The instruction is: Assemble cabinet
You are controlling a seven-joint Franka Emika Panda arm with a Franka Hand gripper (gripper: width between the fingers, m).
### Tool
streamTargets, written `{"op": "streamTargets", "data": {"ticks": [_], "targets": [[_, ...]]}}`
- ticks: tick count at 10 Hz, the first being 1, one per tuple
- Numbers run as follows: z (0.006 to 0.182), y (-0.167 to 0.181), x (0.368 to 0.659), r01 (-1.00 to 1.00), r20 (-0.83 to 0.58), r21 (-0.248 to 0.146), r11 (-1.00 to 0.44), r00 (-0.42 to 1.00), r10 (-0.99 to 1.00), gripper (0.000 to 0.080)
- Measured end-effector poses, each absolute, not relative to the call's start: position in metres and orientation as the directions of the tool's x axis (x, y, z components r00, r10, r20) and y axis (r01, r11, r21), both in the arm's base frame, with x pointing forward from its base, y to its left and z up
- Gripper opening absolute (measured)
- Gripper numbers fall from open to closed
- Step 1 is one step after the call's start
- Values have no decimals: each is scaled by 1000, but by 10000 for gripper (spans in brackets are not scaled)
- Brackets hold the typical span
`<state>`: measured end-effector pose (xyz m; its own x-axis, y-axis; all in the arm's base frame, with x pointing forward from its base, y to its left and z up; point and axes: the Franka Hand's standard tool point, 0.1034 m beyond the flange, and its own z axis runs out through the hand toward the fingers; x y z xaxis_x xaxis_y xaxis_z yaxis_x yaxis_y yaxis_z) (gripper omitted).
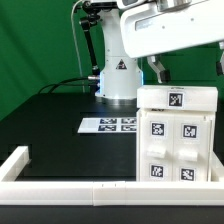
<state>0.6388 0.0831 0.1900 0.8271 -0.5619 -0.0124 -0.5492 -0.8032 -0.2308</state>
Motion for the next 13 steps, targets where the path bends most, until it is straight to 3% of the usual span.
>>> {"op": "streamTargets", "data": {"ticks": [3, 5, 8, 9, 11, 13], "targets": [[189, 82, 638, -376, 32, -227, -898, 919, -393, 797], [189, 78, 638, -12, 117, -173, -985, 993, -33, 797], [189, 82, 637, 332, 162, -80, -940, 935, 317, 797], [188, 84, 635, 396, 150, -64, -916, 911, 383, 797], [189, 73, 635, 373, 145, -85, -924, 922, 359, 797], [187, 71, 635, 515, 147, -49, -856, 851, 504, 797]]}}
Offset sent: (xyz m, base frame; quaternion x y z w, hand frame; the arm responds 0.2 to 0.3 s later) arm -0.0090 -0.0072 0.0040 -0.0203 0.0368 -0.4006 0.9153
